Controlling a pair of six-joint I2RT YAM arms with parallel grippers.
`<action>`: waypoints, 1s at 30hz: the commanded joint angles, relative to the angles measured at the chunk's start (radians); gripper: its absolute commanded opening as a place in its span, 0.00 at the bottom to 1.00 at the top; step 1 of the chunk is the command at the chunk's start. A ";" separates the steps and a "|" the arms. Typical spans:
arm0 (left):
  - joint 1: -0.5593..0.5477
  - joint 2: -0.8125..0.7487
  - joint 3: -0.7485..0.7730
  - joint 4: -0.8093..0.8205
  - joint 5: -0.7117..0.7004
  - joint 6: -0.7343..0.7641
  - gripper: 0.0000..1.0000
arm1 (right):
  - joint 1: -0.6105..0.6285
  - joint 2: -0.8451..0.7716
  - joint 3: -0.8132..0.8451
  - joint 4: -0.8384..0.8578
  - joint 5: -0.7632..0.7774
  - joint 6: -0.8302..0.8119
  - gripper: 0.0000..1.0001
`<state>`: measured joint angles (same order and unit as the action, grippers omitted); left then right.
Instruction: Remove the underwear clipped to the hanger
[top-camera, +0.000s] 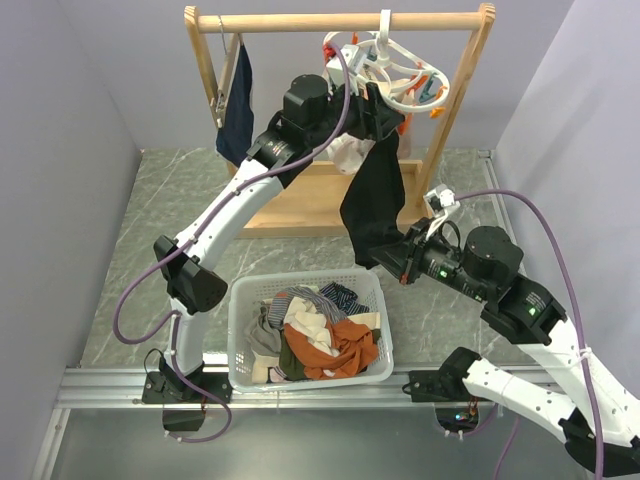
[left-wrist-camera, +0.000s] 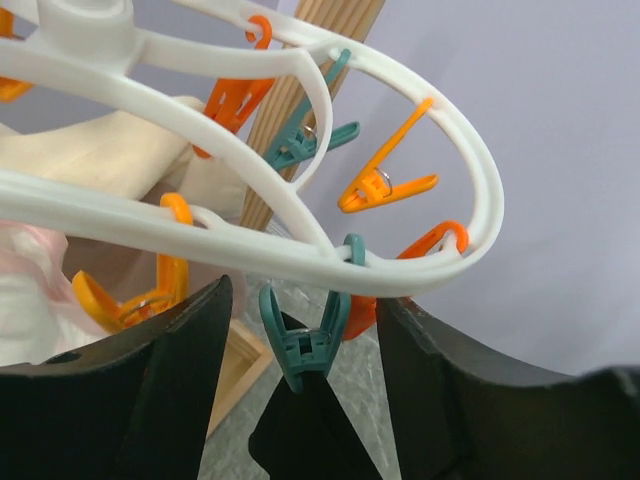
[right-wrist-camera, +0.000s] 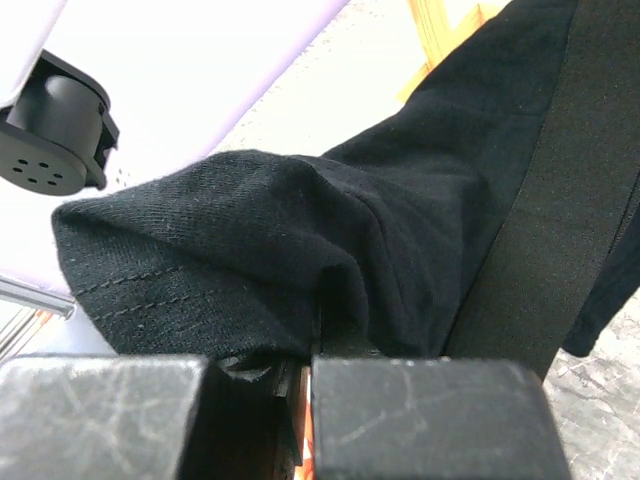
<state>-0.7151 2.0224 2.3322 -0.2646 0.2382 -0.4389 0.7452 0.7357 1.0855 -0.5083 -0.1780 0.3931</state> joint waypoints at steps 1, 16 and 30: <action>-0.004 -0.007 0.032 0.065 0.012 -0.009 0.64 | 0.003 0.016 0.004 0.051 -0.021 0.004 0.00; -0.003 -0.047 0.004 0.080 -0.051 0.003 0.23 | 0.002 -0.022 -0.009 0.062 0.064 -0.002 0.00; -0.003 -0.387 -0.390 0.080 -0.109 0.055 0.99 | 0.003 0.089 0.249 0.085 -0.369 0.039 0.00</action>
<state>-0.7185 1.7500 1.9976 -0.2291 0.1581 -0.4088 0.7456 0.7994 1.2221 -0.5014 -0.3931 0.4088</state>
